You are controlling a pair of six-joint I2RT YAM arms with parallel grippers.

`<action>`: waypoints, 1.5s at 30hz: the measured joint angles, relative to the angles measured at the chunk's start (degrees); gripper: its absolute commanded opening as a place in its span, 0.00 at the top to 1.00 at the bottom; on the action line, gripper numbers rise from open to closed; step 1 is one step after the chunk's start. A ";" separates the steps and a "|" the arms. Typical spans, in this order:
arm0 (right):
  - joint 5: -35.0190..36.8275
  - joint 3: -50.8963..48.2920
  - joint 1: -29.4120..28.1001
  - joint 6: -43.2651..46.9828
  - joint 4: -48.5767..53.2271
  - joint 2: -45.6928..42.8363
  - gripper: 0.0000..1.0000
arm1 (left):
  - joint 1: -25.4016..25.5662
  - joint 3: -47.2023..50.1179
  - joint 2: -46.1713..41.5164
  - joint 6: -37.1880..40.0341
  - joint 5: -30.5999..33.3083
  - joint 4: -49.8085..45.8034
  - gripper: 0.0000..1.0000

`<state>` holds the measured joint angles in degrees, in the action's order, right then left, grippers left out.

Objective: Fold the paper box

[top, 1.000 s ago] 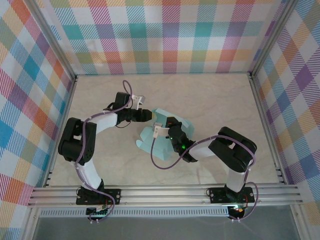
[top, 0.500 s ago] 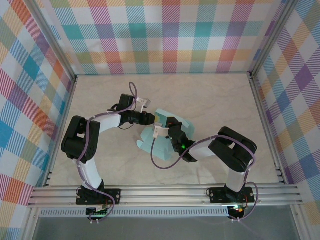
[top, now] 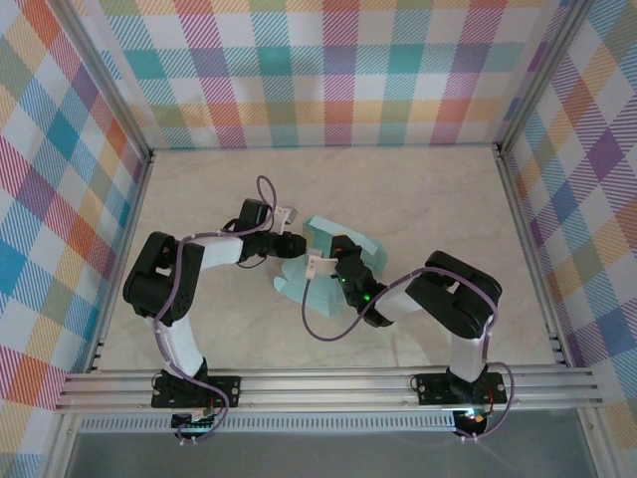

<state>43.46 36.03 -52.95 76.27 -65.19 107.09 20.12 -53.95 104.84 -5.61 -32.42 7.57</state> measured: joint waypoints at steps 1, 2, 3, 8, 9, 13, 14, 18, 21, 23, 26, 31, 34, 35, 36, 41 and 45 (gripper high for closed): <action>0.04 -0.07 0.00 0.55 -0.83 0.39 1.00 | 0.02 0.07 0.00 -0.17 0.22 0.33 0.65; 0.11 -0.09 0.00 1.01 -1.73 0.94 1.00 | 0.02 0.15 0.00 -0.39 0.46 0.59 0.65; 0.26 -0.11 0.00 1.49 -2.69 1.53 1.00 | 0.02 0.15 0.00 -0.59 0.57 0.70 0.65; 0.44 -0.15 0.00 2.49 -4.24 2.08 1.00 | 0.09 0.15 0.00 -0.81 0.59 1.73 0.65; 0.46 -0.15 0.00 2.56 -4.24 2.10 1.00 | 0.15 0.15 0.00 -0.81 0.59 1.79 0.65; 0.46 -0.15 0.00 2.64 -4.22 2.10 1.00 | 1.05 0.15 0.00 -0.76 0.59 1.86 0.65; 0.46 -0.15 0.00 2.62 -4.20 2.10 1.00 | 1.40 0.15 0.00 -0.72 0.66 1.84 0.65; 0.44 -0.15 0.00 2.34 -3.69 2.03 1.00 | 2.56 0.13 0.00 -0.55 1.88 1.84 0.66; 0.44 -0.13 -0.13 1.95 -2.45 1.27 1.00 | 3.13 0.13 0.02 -0.66 3.13 1.86 0.69; 0.48 -0.13 -0.35 1.75 -1.66 0.92 1.00 | 3.50 0.11 0.11 -0.96 3.93 1.90 0.71; 0.66 -0.09 -0.55 1.31 -1.07 0.81 1.00 | 4.07 0.13 0.46 -1.46 5.27 2.73 0.72; 0.92 0.09 -0.72 0.57 -0.28 0.81 1.00 | 5.88 0.70 0.55 -2.56 8.57 5.77 0.70; 0.90 0.09 -0.92 0.04 -0.13 0.79 1.00 | 7.50 1.77 0.55 -2.71 10.21 8.28 0.72; 0.90 0.09 -1.03 -0.13 -0.09 0.79 1.00 | 7.89 1.88 0.55 -2.73 10.69 8.76 0.73; 0.90 0.09 -1.18 -0.44 -0.07 0.79 1.00 | 8.11 1.92 0.55 -2.73 11.13 9.14 0.74; 0.87 0.09 -1.46 -1.16 0.39 0.70 1.00 | 8.31 1.99 0.55 -2.71 12.61 9.60 0.73; 0.85 0.15 -1.44 -2.16 1.09 0.37 1.00 | 8.31 2.38 0.52 -2.23 12.83 10.34 0.68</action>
<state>44.31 36.18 -54.39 74.11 -64.10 107.46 28.42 -51.57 105.36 -7.84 -19.59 17.91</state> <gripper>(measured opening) 0.052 0.295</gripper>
